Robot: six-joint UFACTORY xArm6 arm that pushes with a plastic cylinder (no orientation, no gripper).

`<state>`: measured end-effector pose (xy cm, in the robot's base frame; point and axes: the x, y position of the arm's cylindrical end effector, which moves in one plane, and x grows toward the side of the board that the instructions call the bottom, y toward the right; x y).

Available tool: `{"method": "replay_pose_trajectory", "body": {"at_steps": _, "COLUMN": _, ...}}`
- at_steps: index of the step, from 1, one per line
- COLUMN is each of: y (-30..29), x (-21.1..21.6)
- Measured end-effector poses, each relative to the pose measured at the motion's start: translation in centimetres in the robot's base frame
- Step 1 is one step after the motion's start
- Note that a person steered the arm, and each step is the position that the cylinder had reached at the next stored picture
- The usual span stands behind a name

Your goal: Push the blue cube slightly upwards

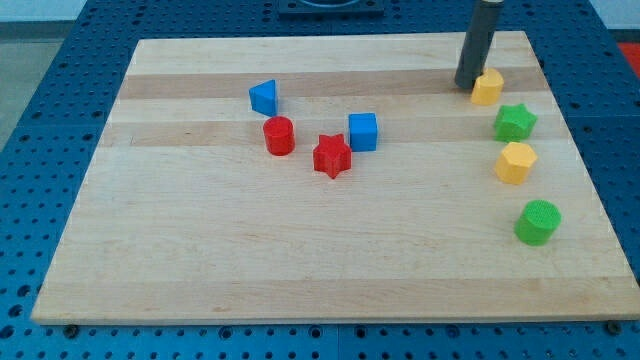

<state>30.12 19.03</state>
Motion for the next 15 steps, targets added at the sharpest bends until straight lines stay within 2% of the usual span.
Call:
{"method": "replay_pose_trajectory", "body": {"at_steps": 2, "y": 0.2, "x": 1.1}}
{"method": "replay_pose_trajectory", "body": {"at_steps": 4, "y": -15.8, "x": 5.2}}
{"method": "replay_pose_trajectory", "body": {"at_steps": 5, "y": -21.0, "x": 6.6}}
{"method": "replay_pose_trajectory", "body": {"at_steps": 6, "y": -20.2, "x": 10.1}}
{"method": "replay_pose_trajectory", "body": {"at_steps": 7, "y": -19.8, "x": 11.8}}
{"method": "replay_pose_trajectory", "body": {"at_steps": 8, "y": -16.8, "x": 10.7}}
{"method": "replay_pose_trajectory", "body": {"at_steps": 10, "y": -13.3, "x": 5.7}}
{"method": "replay_pose_trajectory", "body": {"at_steps": 11, "y": -15.2, "x": 7.9}}
{"method": "replay_pose_trajectory", "body": {"at_steps": 12, "y": -11.9, "x": 10.4}}
{"method": "replay_pose_trajectory", "body": {"at_steps": 13, "y": -8.6, "x": 7.6}}
{"method": "replay_pose_trajectory", "body": {"at_steps": 14, "y": -9.2, "x": 4.1}}
{"method": "replay_pose_trajectory", "body": {"at_steps": 15, "y": -13.5, "x": 4.2}}
